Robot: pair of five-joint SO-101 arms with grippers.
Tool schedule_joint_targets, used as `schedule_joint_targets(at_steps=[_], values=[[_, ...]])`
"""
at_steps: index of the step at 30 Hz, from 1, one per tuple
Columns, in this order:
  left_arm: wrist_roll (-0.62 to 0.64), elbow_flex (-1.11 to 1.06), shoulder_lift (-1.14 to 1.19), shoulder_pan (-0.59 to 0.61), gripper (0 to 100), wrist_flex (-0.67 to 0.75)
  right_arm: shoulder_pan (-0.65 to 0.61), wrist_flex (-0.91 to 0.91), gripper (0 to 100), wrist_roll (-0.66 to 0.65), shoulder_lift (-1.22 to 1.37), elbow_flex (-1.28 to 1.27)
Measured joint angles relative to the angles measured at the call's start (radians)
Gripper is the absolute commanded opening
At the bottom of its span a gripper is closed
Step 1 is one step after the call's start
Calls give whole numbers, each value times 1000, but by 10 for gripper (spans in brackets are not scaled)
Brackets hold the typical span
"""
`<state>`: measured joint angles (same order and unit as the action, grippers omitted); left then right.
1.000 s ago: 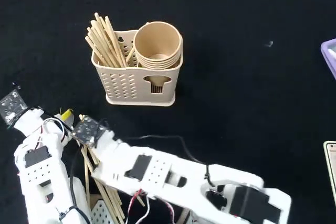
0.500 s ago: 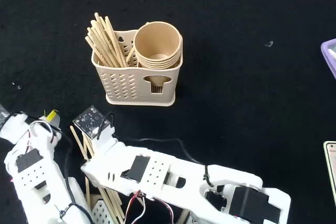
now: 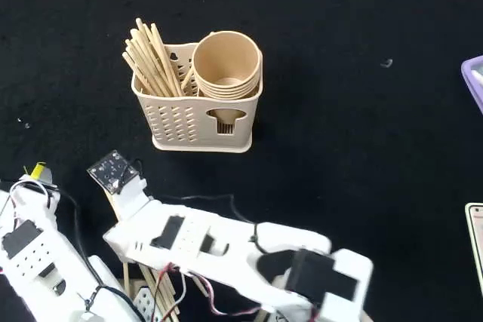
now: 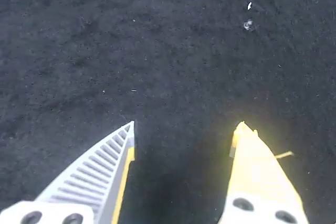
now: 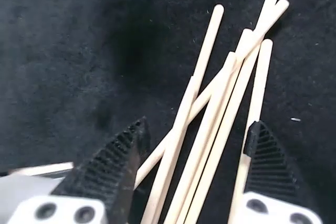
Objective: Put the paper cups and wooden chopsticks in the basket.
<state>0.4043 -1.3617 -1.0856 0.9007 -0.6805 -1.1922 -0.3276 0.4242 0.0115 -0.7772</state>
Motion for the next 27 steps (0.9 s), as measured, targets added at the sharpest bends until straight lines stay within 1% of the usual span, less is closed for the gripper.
schedule_joint_targets(at_steps=[5, 8, 11, 15, 17, 19, 23, 27], values=[[0, 0, 0, -2, 292, -3, 6, 0, 289, 0, 115, 68], [0, 0, 0, -2, 292, -3, 6, -51, 273, 0, 121, 98], [0, 0, 0, -2, 292, -3, 18, -158, 170, -17, 121, 133], [0, 0, 0, -2, 292, -3, 64, -318, 8, -138, 121, 180], [0, 0, 0, -2, 292, -3, 107, -367, 24, -193, 121, 183], [0, 0, 0, -2, 292, -3, 141, -402, 11, -226, 120, 183], [0, 0, 0, -2, 292, -3, 204, -470, 11, -249, 109, 184], [0, 0, 0, -2, 292, -3, 242, -483, 11, -252, 83, 172]])
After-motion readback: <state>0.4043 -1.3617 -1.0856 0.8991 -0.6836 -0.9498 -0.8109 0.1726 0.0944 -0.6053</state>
